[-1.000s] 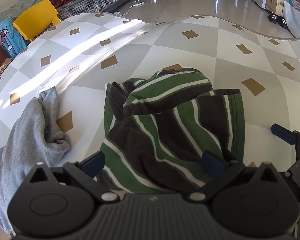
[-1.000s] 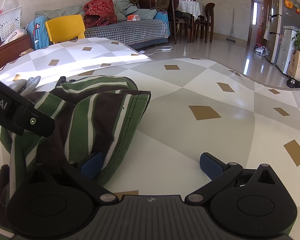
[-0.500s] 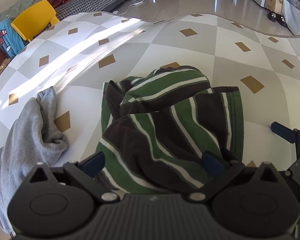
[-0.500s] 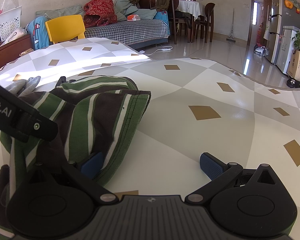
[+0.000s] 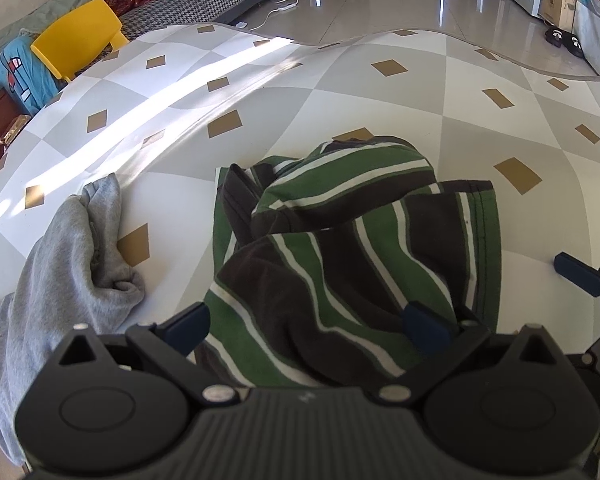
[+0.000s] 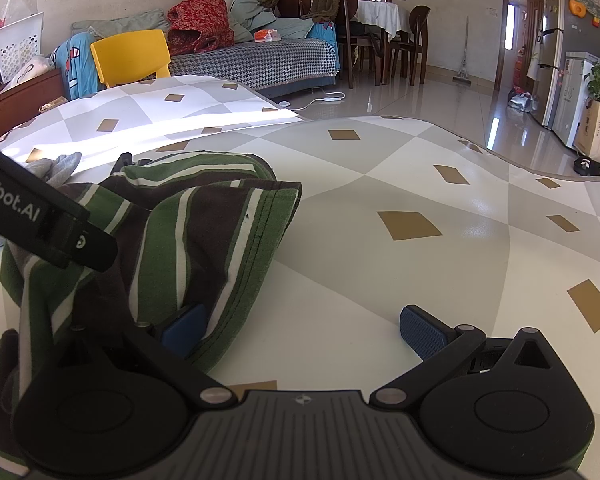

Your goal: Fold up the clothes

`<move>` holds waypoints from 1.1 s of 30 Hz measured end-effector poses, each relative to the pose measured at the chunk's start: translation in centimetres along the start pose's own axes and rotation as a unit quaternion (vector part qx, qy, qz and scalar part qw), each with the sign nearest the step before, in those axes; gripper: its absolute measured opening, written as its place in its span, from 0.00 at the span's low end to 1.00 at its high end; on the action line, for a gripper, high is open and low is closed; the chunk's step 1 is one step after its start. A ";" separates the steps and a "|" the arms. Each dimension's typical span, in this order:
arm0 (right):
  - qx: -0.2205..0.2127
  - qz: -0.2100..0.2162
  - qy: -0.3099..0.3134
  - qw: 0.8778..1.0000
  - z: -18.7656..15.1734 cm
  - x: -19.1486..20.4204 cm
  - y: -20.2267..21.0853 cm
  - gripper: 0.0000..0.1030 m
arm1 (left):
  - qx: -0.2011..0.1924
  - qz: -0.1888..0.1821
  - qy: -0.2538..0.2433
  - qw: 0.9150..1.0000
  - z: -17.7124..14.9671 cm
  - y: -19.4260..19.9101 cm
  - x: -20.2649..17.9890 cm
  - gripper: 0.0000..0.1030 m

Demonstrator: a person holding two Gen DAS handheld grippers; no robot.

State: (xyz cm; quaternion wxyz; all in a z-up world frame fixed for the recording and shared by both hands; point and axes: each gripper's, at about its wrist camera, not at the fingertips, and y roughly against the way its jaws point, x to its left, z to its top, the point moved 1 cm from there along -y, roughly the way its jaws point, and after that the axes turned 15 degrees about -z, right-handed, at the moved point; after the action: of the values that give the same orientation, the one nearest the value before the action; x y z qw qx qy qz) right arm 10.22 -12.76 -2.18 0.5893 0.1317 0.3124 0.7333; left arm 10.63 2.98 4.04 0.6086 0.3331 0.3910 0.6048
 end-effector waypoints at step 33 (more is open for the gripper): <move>0.000 0.000 0.000 1.000 0.0 0.1 0.0 1.00 | 0.012 0.007 -0.005 1.000 -0.2 -1.0 -0.5 1.00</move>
State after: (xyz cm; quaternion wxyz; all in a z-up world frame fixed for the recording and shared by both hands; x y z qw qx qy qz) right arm 10.19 -12.69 -2.19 0.5893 0.1317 0.3125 0.7333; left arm 10.95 2.39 3.06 0.6026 0.3460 0.3927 0.6025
